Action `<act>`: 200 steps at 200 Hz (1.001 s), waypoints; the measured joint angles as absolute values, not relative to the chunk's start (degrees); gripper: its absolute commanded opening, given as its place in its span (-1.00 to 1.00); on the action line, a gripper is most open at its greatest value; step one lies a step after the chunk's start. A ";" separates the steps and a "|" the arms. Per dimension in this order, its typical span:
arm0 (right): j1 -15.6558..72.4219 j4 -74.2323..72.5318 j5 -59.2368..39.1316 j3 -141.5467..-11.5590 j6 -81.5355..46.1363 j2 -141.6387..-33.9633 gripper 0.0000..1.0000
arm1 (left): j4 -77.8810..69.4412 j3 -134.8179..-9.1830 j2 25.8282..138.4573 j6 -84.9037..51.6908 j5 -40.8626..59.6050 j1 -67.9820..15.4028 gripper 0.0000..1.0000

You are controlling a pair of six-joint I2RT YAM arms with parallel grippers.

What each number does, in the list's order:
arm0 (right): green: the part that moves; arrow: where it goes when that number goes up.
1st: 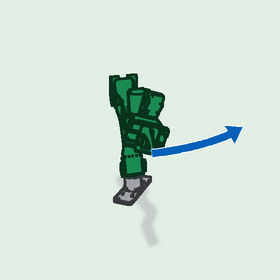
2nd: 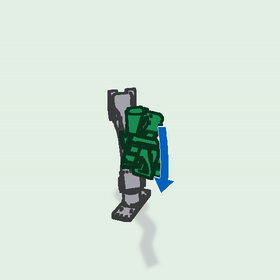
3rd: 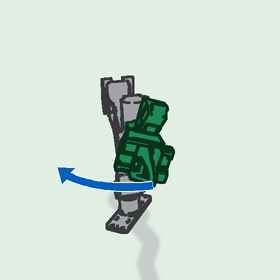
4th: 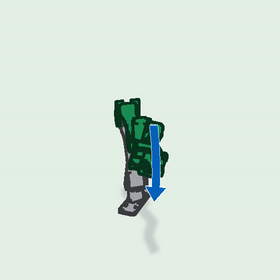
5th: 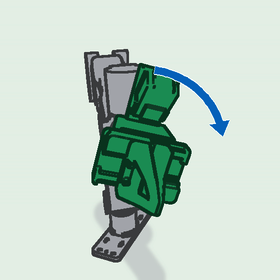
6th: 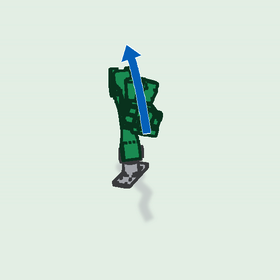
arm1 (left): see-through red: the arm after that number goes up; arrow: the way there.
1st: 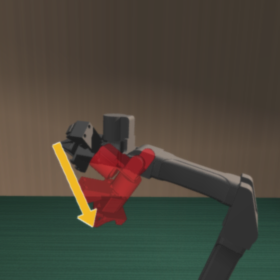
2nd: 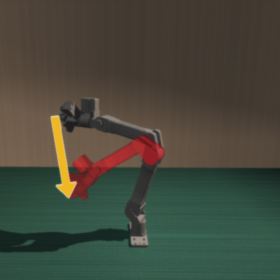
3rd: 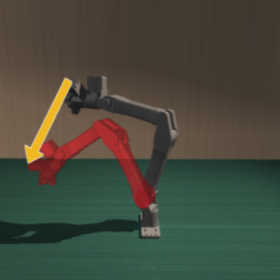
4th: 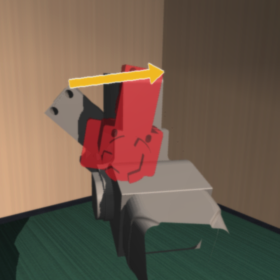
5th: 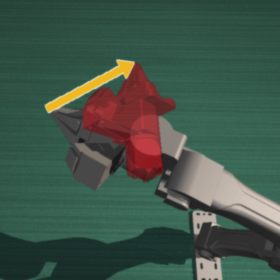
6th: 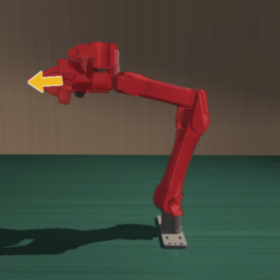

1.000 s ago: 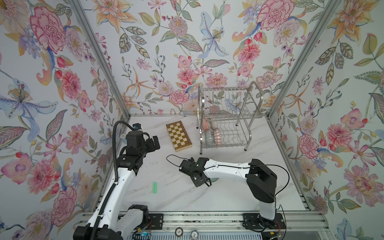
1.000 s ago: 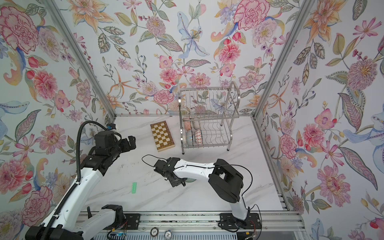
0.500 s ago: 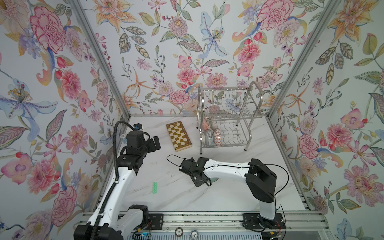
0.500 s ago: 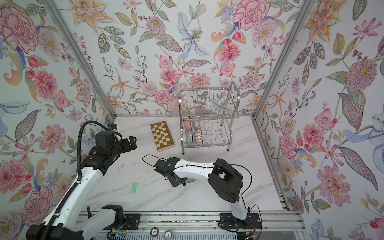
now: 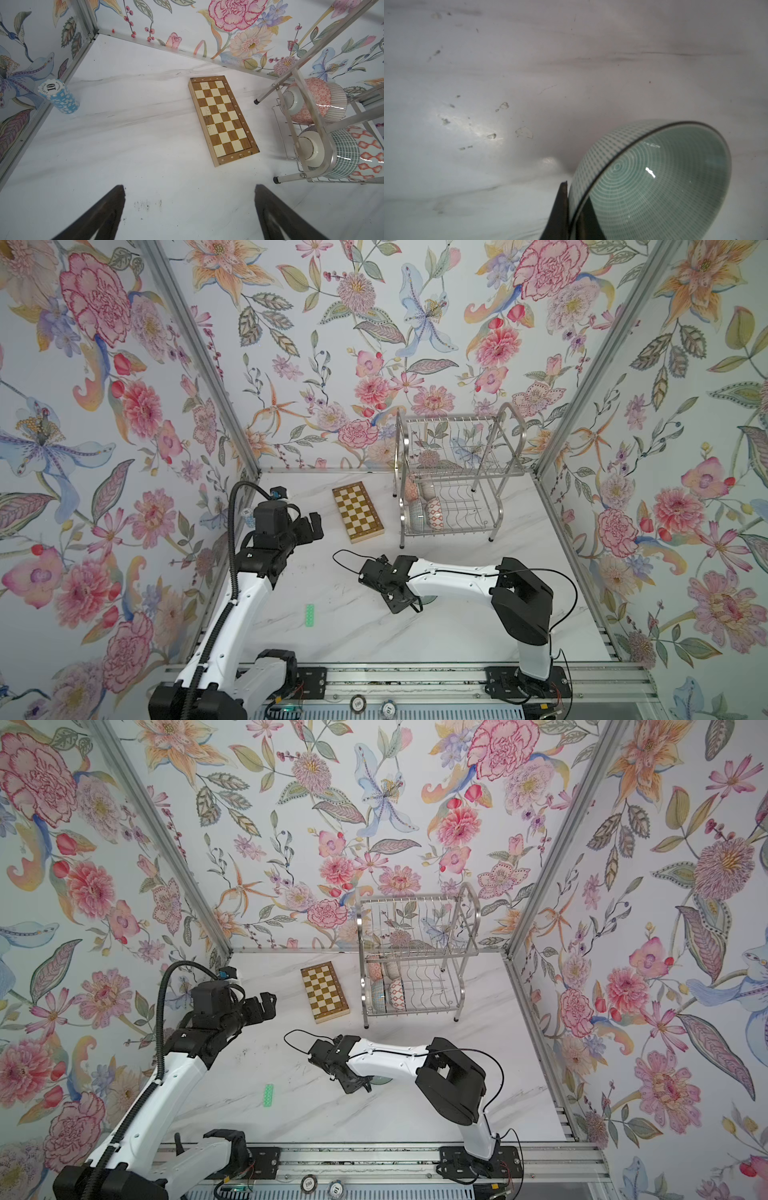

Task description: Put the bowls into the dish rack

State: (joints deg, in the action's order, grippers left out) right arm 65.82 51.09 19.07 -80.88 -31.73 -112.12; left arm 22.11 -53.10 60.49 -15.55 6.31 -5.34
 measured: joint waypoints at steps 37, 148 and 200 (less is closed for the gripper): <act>65.80 49.52 19.29 -79.50 -31.33 -110.87 -0.97 | 21.71 -52.86 60.55 -15.53 7.75 -5.30 0.98; 63.55 39.57 18.09 -72.58 -28.47 -99.09 -0.96 | 19.07 -51.16 62.28 -14.79 16.64 -5.23 0.98; 59.57 31.20 14.59 -65.63 -27.18 -89.08 -0.98 | 16.34 -48.69 62.59 -13.37 21.82 -5.26 0.98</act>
